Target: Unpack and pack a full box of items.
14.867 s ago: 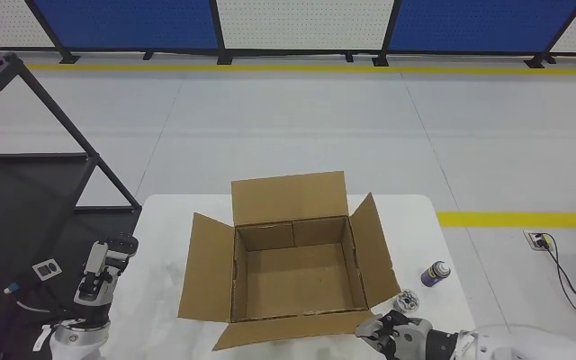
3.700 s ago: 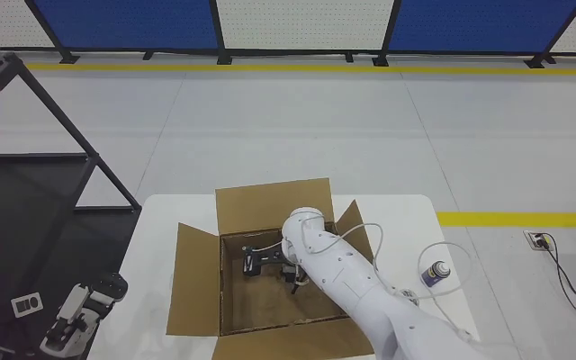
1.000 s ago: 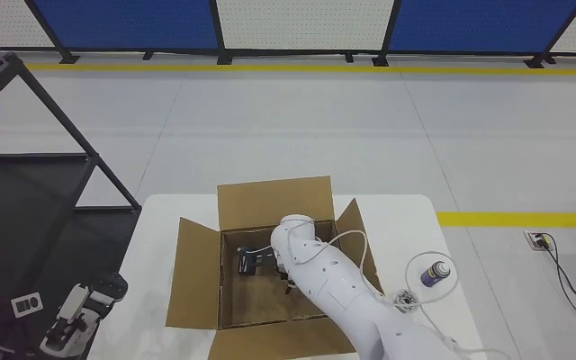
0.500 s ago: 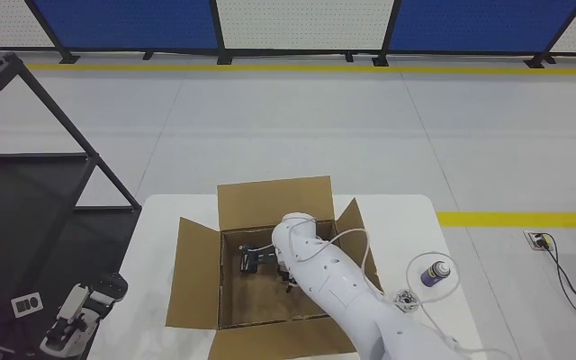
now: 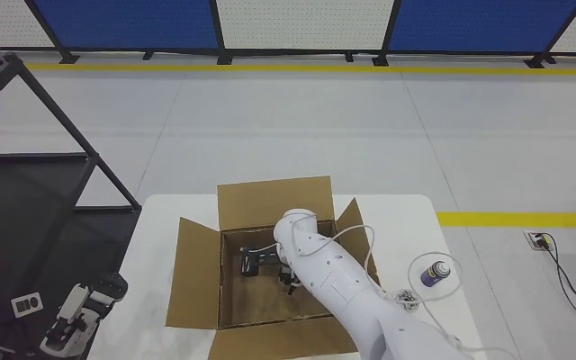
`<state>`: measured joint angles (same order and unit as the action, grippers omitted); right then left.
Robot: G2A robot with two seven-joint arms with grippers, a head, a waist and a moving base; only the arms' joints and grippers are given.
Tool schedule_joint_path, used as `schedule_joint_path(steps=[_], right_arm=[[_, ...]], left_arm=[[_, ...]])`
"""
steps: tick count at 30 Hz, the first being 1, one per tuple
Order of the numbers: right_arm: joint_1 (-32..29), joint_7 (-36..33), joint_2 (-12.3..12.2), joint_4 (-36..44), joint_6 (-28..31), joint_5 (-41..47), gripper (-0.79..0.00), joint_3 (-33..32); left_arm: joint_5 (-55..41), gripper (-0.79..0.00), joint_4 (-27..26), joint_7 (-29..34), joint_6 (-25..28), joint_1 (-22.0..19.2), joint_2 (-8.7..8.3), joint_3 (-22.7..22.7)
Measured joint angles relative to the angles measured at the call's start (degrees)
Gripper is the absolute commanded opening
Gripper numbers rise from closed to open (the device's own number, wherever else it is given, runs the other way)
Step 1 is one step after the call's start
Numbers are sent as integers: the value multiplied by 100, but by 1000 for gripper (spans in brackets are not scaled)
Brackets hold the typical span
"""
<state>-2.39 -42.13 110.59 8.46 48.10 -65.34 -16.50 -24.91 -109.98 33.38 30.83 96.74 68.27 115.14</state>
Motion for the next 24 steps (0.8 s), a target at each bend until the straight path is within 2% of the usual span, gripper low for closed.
schedule_joint_path(steps=[20, 24], right_arm=[[-1, -104, 17, 36, 45, -28, 0, -14], [-114, 72, -3, 104, -145, -138, 0, 17]], left_arm=[[0, 0, 0, 0, 0, 0, 0, 0], [0, 0, 0, 0, 0, 0, 0, 0]])
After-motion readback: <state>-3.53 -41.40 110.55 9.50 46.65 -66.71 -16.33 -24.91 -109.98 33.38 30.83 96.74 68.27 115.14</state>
